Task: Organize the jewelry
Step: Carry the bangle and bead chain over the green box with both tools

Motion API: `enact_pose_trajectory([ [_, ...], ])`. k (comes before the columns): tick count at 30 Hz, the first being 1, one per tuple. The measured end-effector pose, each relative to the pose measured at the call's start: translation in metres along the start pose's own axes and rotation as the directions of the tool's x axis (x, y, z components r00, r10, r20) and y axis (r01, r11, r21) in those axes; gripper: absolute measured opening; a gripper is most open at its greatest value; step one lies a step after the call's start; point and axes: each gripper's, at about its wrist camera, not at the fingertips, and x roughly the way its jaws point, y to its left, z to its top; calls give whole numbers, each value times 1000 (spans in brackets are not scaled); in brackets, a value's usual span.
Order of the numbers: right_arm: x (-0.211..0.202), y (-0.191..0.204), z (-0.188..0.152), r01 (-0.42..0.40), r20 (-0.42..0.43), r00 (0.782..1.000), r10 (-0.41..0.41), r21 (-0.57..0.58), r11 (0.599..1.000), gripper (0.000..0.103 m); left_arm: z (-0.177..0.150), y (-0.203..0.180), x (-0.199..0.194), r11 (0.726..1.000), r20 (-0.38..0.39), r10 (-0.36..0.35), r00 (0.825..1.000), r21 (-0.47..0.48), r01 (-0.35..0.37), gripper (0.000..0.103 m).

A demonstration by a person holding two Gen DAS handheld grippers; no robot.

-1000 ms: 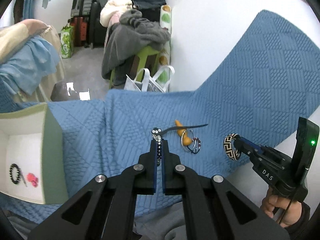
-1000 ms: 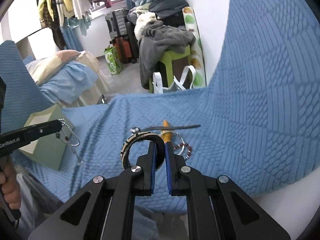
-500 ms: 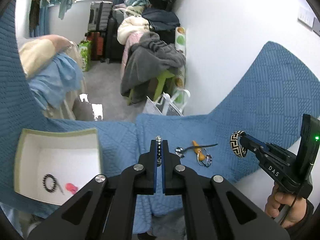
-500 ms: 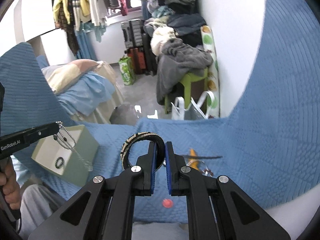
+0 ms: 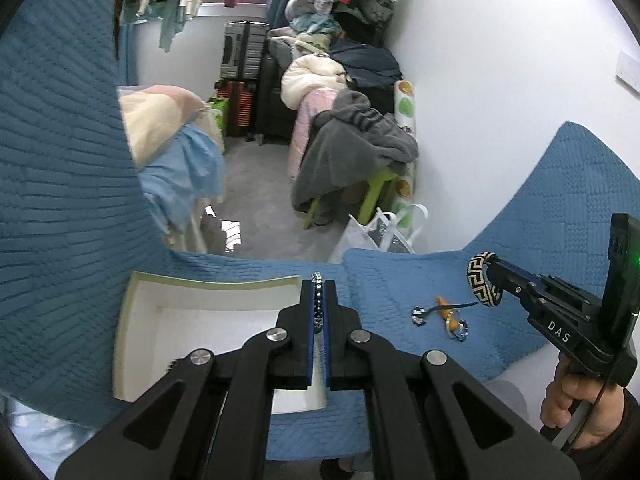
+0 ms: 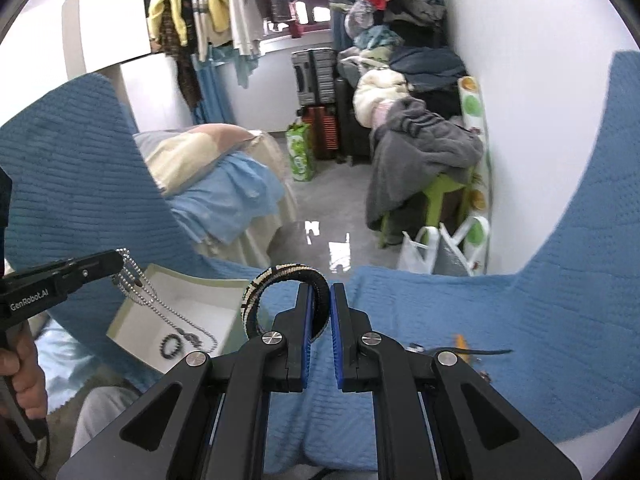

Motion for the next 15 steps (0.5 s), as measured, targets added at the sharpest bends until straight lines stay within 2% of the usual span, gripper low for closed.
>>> enact_pose_trajectory([
  [9, 39, 63, -1, -60, -64, 996, 57, -45, 997, 7, -7, 59, 1, 998, -24, 38, 999, -54, -39, 3],
  [15, 70, 95, -14, -94, -123, 989, 86, -63, 994, 7, -24, 86, 22, 997, -89, 17, 996, -78, -24, 3],
])
